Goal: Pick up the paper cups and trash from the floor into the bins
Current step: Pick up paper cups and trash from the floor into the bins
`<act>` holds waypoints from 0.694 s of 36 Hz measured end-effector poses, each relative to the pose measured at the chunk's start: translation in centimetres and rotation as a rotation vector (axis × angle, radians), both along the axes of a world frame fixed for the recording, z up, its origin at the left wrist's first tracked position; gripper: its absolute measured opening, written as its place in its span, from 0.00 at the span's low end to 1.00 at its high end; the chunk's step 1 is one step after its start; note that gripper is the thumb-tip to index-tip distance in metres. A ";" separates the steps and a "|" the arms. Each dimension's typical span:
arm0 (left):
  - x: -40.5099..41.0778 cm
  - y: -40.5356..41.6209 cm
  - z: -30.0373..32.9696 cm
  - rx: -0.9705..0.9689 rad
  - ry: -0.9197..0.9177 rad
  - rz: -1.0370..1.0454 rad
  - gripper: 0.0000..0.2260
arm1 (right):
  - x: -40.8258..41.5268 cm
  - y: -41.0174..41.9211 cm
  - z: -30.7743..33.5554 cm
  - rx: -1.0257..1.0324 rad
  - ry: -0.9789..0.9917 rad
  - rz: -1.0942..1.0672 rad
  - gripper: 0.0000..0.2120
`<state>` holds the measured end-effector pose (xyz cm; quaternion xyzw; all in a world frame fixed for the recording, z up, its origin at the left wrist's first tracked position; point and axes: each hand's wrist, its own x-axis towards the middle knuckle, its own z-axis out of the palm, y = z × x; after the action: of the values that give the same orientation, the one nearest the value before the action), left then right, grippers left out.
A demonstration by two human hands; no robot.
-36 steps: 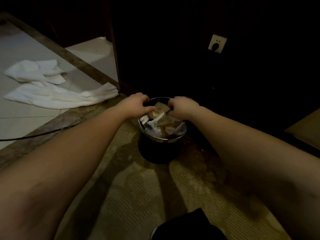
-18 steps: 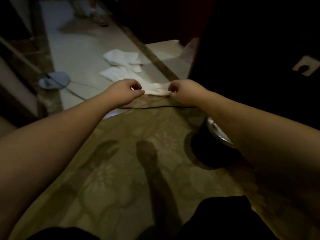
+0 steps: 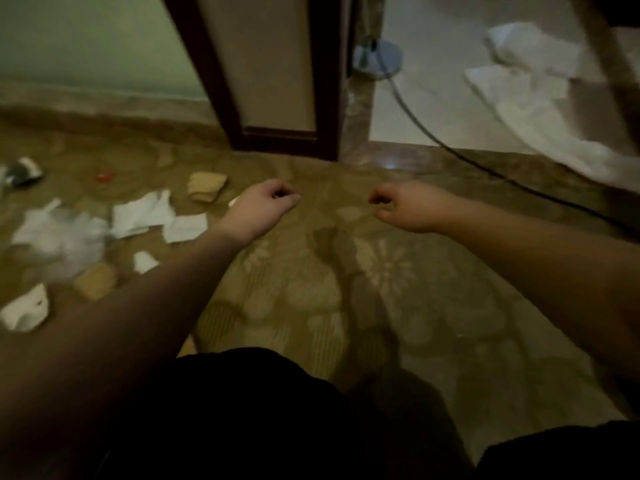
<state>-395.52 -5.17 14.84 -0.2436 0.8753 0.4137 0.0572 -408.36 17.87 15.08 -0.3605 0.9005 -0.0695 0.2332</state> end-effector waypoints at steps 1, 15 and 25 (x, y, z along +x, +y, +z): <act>1.3 -0.9 -0.9 0.009 -0.024 0.027 0.10 | 0.6 -1.2 -1.0 0.020 -0.016 0.035 0.19; 18.1 -7.8 -11.7 0.114 -0.204 0.447 0.09 | 10.4 -13.6 -13.7 0.187 -0.237 0.262 0.17; 26.1 -11.4 -17.7 0.034 -0.466 0.775 0.33 | 18.2 -21.1 -18.4 0.105 -0.369 0.276 0.14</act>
<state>-369.38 -16.53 -2.84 -0.6389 0.6764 0.3531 0.0977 -390.19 -3.25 -3.27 -0.4487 0.7872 -0.0549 0.4194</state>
